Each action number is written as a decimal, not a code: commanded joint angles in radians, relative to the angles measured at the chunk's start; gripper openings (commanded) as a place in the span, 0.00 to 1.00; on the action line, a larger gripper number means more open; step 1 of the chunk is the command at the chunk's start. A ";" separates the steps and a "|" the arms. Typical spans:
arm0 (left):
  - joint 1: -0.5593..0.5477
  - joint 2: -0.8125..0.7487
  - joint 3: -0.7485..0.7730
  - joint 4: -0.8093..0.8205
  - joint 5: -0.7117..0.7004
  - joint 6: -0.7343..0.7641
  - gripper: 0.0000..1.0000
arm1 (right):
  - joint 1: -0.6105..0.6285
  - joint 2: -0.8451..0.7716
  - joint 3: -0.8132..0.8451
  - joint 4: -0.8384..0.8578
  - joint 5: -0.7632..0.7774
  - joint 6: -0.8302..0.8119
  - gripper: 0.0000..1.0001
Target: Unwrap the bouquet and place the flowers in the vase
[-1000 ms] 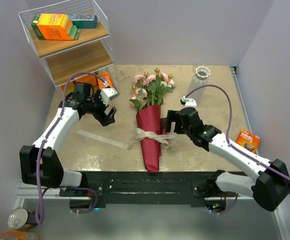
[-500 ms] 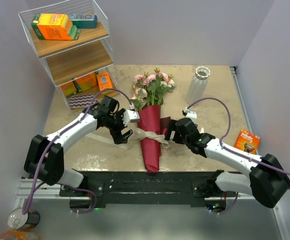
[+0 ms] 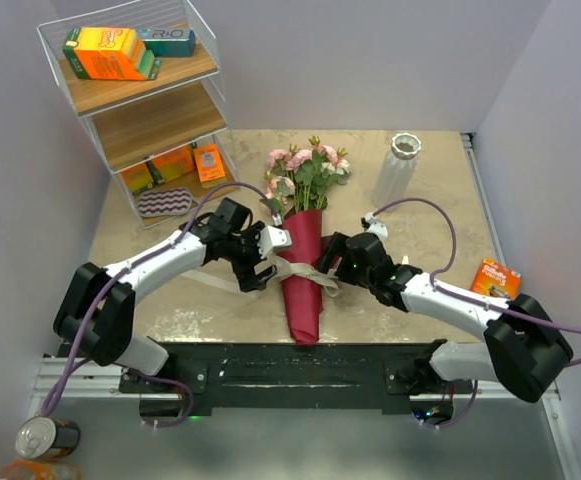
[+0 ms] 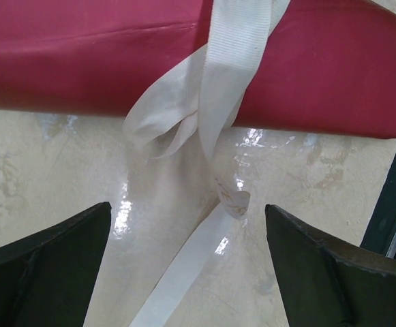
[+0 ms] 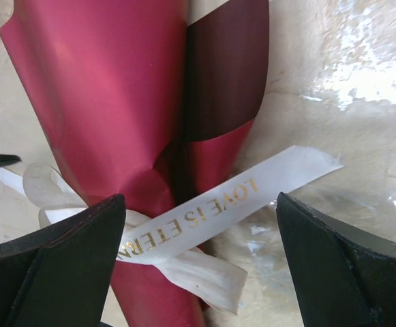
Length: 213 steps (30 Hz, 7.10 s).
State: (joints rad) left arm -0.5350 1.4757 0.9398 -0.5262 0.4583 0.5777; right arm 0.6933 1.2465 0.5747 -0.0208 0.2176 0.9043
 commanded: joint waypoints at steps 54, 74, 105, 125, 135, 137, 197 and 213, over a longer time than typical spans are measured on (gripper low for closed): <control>-0.105 -0.008 -0.016 0.071 -0.132 -0.033 0.06 | -0.106 -0.122 -0.174 0.315 0.021 0.256 0.00; -0.071 -0.071 -0.053 0.141 -0.225 -0.042 0.00 | -0.121 -0.528 -0.024 -0.292 0.342 0.147 0.00; 0.495 -0.201 0.151 0.046 -0.601 -0.079 0.96 | -0.420 -0.234 0.418 -0.504 0.516 -0.214 0.77; 0.514 -0.173 0.294 -0.184 -0.043 -0.167 0.99 | -0.061 0.178 0.301 0.113 -0.243 -0.354 0.80; 0.514 -0.215 0.226 -0.172 0.002 -0.144 0.99 | -0.034 0.358 0.258 0.196 -0.236 -0.315 0.81; 0.509 -0.221 0.218 -0.172 0.010 -0.141 1.00 | -0.022 0.361 0.241 0.212 -0.228 -0.309 0.80; 0.506 -0.190 0.244 -0.130 -0.052 -0.185 0.99 | 0.681 0.536 0.792 -1.018 0.923 -0.036 0.74; 0.507 -0.198 0.177 -0.101 -0.015 -0.167 0.99 | 0.305 0.657 1.086 -0.699 0.609 -0.349 0.82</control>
State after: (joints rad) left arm -0.0349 1.3121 1.1442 -0.6655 0.4042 0.4030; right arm 1.0660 1.8210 1.5787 -0.7204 0.8799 0.5831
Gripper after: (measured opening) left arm 0.994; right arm 0.841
